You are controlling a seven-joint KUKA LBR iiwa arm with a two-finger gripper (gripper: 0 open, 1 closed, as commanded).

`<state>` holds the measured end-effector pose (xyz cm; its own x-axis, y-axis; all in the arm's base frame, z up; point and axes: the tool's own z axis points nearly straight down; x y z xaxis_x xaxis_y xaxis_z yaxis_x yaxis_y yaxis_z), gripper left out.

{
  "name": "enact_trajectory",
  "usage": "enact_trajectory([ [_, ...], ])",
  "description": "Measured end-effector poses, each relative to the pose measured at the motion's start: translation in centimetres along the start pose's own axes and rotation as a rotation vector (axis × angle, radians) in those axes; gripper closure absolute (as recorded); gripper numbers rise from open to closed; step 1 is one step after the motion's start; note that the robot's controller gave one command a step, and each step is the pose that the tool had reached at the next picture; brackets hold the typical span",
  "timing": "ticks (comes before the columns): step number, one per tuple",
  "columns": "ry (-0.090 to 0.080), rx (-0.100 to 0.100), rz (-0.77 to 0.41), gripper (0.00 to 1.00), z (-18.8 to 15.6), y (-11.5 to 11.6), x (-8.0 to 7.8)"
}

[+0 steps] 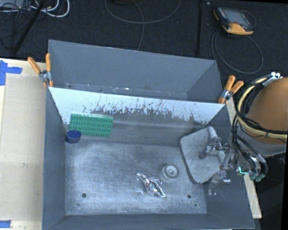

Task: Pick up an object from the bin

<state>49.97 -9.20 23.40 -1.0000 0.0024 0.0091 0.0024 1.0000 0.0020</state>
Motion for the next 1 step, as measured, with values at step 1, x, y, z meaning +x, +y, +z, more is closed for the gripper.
enact_trajectory([
  [1, -0.009, 0.001, -0.198, 0.0, 16.3, 5.33, 0.78],
])
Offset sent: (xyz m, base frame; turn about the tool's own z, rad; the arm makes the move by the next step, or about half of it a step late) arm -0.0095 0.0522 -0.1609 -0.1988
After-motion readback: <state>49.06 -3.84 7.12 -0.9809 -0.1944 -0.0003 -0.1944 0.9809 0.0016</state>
